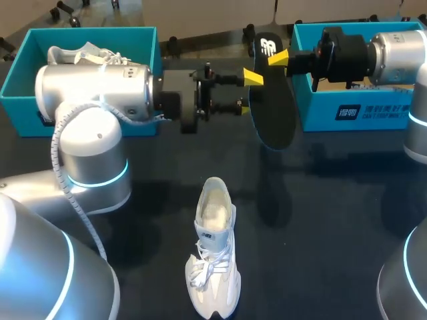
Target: Take the shoe out of the shoebox, open the shoe tongue, remove and reinsert the insole, then place the shoe into the shoebox
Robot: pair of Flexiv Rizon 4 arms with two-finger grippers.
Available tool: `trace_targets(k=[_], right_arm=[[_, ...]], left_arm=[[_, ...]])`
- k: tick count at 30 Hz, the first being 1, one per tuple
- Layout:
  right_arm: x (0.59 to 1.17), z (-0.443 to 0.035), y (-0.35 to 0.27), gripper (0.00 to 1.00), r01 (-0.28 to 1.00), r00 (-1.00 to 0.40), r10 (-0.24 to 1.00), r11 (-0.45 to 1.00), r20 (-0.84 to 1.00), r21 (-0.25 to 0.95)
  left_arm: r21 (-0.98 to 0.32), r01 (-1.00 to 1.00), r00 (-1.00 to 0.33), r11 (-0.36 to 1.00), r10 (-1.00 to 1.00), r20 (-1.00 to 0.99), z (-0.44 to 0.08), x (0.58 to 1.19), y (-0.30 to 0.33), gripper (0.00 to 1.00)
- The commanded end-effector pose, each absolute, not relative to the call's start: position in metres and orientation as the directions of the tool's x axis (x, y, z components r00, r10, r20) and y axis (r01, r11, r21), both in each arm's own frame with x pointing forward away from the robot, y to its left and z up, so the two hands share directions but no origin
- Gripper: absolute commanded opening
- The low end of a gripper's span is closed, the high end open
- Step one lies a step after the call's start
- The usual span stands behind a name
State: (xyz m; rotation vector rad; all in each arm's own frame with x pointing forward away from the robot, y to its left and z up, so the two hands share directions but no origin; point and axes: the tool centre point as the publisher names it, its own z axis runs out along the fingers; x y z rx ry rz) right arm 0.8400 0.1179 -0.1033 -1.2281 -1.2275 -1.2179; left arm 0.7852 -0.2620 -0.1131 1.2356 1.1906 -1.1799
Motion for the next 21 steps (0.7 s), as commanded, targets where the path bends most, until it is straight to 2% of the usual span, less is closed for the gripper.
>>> trace_targets(k=[1, 8, 15, 19, 21], right_arm=[[0.8403, -0.1041, 0.1189, 0.0, 1.0, -0.013, 0.02, -0.013, 1.0, 0.013], [0.8403, -0.1041, 0.1189, 0.0, 1.0, -0.013, 0.02, -0.013, 1.0, 0.013], [0.8403, -0.1041, 0.1189, 0.0, 1.0, -0.013, 0.02, -0.013, 1.0, 0.013], [0.8403, -0.1041, 0.1189, 0.0, 1.0, -0.013, 0.02, -0.013, 1.0, 0.013], [0.8403, -0.1041, 0.1189, 0.0, 1.0, -0.013, 0.02, -0.013, 1.0, 0.013]], left_arm=[[0.039, 0.999, 0.039, 0.002, 0.008, -0.999, -0.1111, 0.7868, -0.2695, 0.53], [0.045, 0.999, 0.045, 0.006, 0.002, -0.999, -0.1076, 0.7886, -0.2719, 0.42], [0.048, 0.999, 0.048, 0.004, 0.002, -0.999, -0.1066, 0.7886, -0.2724, 0.38], [0.047, 0.999, 0.047, 0.006, 0.0, -0.999, -0.1046, 0.7886, -0.2727, 0.31], [0.048, 0.999, 0.048, 0.006, -0.002, -0.999, -0.1034, 0.7884, -0.2724, 0.31]])
